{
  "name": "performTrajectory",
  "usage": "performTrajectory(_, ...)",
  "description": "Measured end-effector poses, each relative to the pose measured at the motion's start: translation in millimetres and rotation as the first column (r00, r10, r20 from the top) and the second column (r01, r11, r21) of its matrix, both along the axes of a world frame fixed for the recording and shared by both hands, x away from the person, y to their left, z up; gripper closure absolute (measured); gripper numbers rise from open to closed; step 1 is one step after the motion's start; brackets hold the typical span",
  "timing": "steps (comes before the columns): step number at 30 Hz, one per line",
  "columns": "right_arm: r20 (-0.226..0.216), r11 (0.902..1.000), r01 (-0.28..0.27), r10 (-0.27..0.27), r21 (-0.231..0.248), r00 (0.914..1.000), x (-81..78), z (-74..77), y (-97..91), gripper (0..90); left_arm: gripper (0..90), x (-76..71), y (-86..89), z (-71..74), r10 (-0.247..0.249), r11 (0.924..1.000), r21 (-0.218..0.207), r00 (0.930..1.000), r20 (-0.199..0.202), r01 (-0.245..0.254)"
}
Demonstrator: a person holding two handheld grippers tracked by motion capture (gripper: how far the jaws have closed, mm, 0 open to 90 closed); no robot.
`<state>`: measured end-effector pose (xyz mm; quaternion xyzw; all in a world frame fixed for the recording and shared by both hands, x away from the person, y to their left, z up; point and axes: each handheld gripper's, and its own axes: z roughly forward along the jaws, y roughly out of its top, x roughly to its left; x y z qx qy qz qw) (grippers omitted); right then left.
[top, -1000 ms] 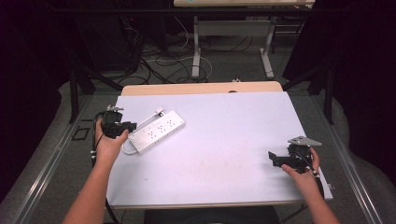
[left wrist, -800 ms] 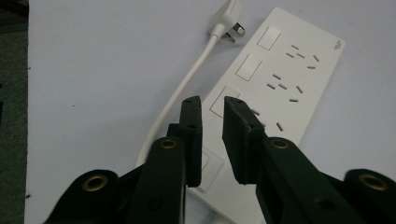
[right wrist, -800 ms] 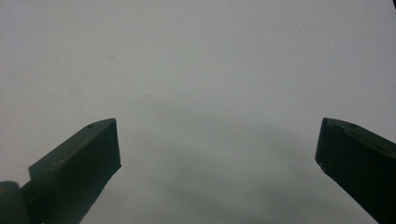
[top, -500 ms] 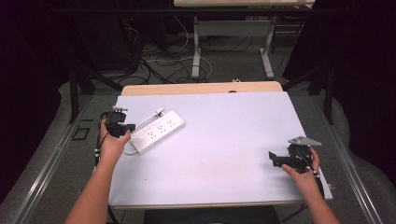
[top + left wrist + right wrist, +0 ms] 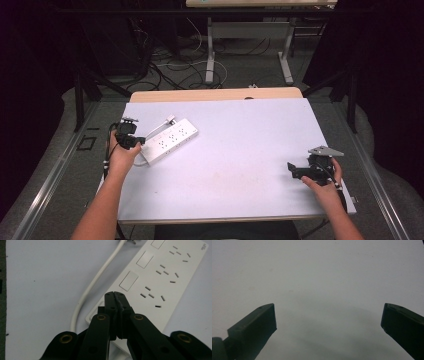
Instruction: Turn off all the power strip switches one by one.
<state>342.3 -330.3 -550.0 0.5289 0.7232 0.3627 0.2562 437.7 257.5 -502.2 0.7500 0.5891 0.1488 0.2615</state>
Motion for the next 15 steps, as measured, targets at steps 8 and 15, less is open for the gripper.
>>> performTrajectory(8, -0.002, 1.0, -0.002, 0.002, 0.002, 1.0, 0.2, -0.3, 0.3, 0.0, 90.0, 0.3, 3.0, -6.6, -0.005, 1.0, 0.003, 0.9994, -0.033, 0.006)
performTrajectory(15, -0.004, 1.0, 0.0, 0.0, 0.003, 1.0, 0.5, -0.5, 0.0, 0.0, 90.0, 1.1, 2.4, -12.2, 0.003, 1.0, 0.001, 0.999, -0.044, -0.003)
